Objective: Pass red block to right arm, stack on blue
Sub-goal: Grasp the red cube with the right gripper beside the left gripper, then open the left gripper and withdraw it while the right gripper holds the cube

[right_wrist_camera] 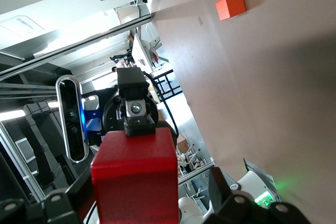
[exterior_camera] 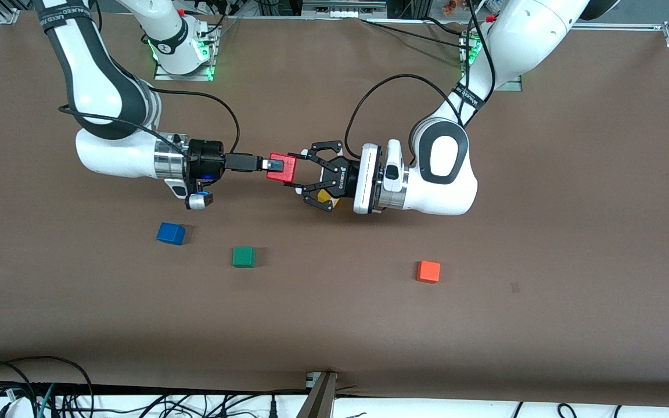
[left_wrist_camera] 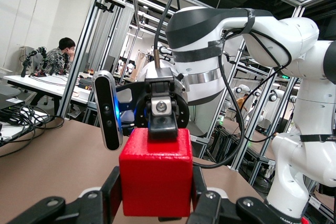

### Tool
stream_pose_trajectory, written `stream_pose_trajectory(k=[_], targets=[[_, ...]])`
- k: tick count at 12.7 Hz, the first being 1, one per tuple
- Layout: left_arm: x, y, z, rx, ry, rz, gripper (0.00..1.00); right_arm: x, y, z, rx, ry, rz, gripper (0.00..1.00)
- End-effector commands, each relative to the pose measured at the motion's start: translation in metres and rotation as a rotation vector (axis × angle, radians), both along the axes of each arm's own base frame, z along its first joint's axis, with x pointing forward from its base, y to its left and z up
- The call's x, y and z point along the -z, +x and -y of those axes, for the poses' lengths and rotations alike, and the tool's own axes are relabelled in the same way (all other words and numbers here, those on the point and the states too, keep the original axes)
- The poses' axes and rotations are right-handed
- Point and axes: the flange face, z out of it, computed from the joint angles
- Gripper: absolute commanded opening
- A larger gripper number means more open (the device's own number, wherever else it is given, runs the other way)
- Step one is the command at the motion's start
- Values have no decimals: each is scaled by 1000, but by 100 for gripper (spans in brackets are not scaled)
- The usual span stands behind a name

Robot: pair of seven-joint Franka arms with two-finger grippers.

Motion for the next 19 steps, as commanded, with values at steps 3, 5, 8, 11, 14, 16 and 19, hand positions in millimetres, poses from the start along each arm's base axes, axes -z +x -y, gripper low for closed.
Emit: stream_pose_trajectory(k=[3, 5, 8, 11, 14, 16, 19], targets=[[-5, 4, 4, -20, -35, 16, 0, -6, -4, -3, 18, 15, 28, 19], [-6, 3, 4, -25, -41, 7, 0, -8, -3, -4, 18, 18, 35, 16], [-8, 6, 0, -29, -57, -6, 100, -11, -3, -3, 18, 19, 38, 16], [-10, 9, -6, -19, -62, -6, 100, -15, -3, -3, 14, 15, 41, 16], [-15, 22, -36, 24, -60, 40, 100, -19, -1, 2, -9, -54, 44, 16], [-15, 30, -60, 66, -56, 62, 100, -22, 1, 5, -72, -192, 75, 16], [-23, 48, -110, 130, -16, 120, 100, -17, 0, 12, -185, -422, 126, 16]])
